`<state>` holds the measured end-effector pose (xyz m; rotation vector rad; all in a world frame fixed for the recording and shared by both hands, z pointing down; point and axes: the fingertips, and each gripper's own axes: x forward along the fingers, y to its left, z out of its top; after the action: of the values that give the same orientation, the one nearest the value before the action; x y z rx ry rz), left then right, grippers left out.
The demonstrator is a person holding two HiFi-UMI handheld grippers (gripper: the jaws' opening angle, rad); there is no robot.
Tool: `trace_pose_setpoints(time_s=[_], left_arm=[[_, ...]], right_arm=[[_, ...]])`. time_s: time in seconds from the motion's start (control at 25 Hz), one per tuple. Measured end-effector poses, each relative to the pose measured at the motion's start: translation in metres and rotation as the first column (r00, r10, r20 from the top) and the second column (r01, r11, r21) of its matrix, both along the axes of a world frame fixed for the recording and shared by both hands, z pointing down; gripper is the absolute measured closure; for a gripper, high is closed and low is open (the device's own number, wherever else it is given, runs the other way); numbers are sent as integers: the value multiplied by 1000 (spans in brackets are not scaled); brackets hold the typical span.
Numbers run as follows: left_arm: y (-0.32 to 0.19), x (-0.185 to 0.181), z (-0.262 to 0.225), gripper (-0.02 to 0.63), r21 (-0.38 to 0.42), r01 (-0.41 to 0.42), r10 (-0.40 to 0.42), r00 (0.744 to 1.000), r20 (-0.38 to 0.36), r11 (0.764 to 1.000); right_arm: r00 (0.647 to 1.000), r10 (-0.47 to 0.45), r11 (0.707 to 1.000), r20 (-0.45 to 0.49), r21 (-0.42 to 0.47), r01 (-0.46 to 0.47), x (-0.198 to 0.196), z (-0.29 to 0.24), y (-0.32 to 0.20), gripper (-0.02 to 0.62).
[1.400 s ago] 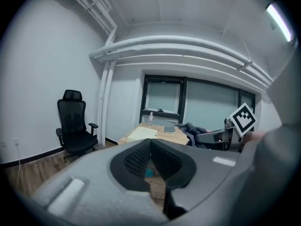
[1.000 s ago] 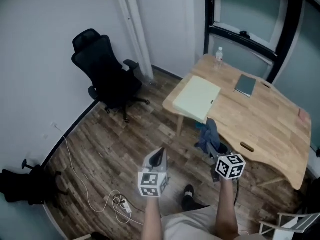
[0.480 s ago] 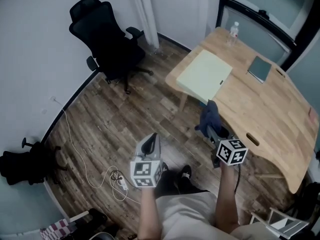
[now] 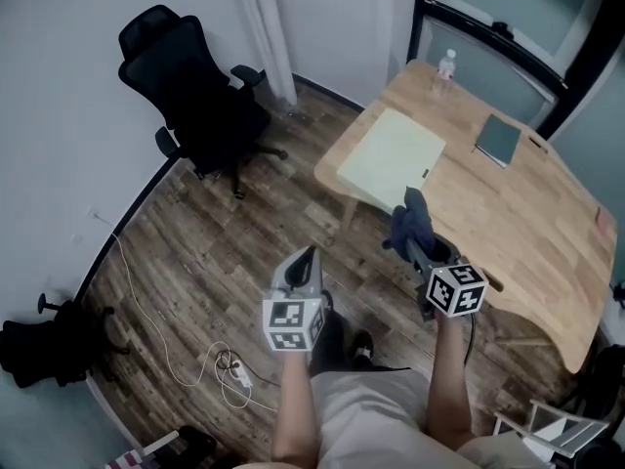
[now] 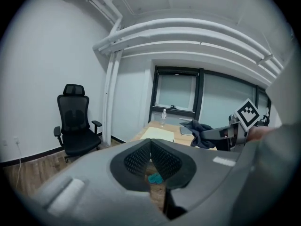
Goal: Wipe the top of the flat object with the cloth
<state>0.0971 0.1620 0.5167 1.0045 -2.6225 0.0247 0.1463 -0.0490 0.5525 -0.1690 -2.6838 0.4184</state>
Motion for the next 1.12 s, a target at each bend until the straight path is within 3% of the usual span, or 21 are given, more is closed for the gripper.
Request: trace_pose_setpoints(time_s=[0.16, 0.68, 0.92, 1.12], left_arm=[[-11, -44, -13, 597, 26, -34, 33, 999, 20, 999], [-22, -187, 2, 597, 60, -168, 171, 984, -45, 984], [-40, -224, 31, 597, 70, -236, 241, 967, -85, 969], [-74, -230, 44, 597, 40, -331, 334, 936, -110, 943]], right_arm=[[998, 56, 998, 8, 5, -56, -26, -11, -17, 451], [970, 238, 970, -44, 60, -236, -118, 0, -34, 451], [943, 326, 943, -68, 87, -320, -133, 20, -40, 451], [923, 372, 925, -93, 121, -361, -137, 24, -61, 451]])
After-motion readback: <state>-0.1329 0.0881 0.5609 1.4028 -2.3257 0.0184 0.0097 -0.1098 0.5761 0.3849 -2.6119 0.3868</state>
